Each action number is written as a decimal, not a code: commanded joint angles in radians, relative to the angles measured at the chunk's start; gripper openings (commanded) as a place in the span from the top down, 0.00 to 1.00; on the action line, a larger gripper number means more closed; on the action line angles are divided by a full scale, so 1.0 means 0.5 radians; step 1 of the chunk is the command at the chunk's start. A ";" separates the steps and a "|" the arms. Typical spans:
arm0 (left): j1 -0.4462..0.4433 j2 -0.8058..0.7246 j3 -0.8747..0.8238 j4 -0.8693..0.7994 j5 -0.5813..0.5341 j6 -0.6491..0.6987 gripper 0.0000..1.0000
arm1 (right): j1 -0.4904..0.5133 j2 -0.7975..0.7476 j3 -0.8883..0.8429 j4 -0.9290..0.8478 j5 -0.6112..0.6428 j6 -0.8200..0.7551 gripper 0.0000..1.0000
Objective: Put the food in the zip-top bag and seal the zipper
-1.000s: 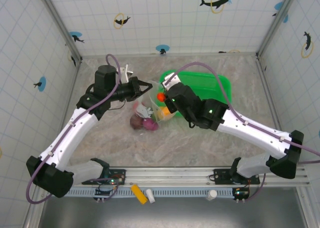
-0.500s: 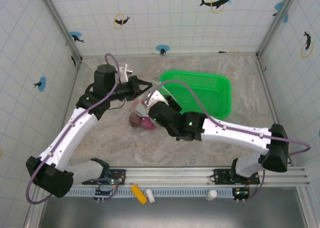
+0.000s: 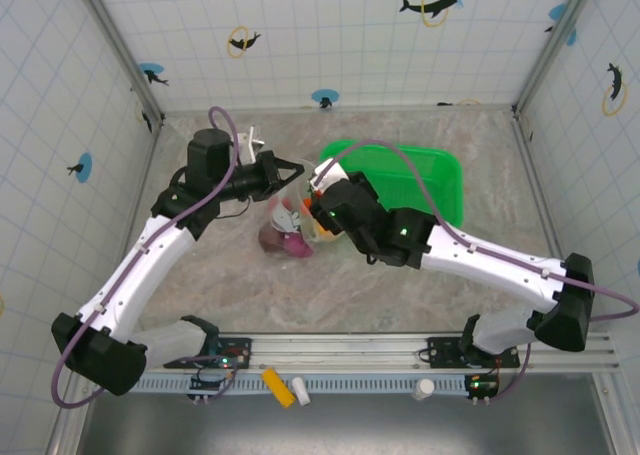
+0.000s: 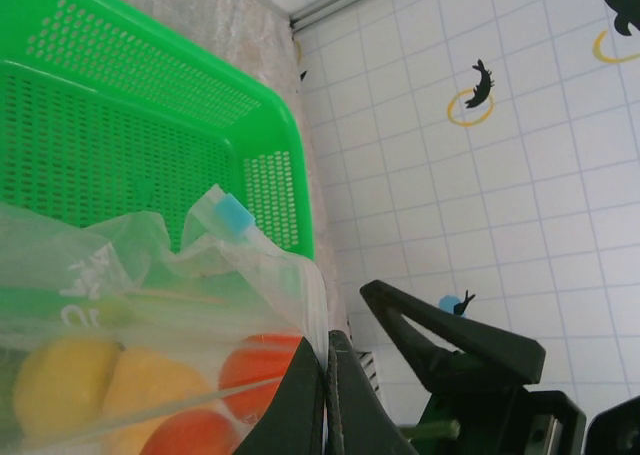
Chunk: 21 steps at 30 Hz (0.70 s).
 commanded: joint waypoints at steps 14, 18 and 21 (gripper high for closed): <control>0.019 -0.041 -0.003 0.175 0.011 -0.061 1.00 | -0.081 0.074 0.156 -0.325 -0.086 0.067 0.17; 0.020 -0.033 -0.010 0.171 0.012 -0.050 1.00 | -0.134 0.168 0.268 -0.484 -0.144 0.138 0.09; 0.019 -0.031 -0.036 0.167 0.006 -0.040 1.00 | -0.296 0.235 0.395 -0.654 -0.494 0.257 0.00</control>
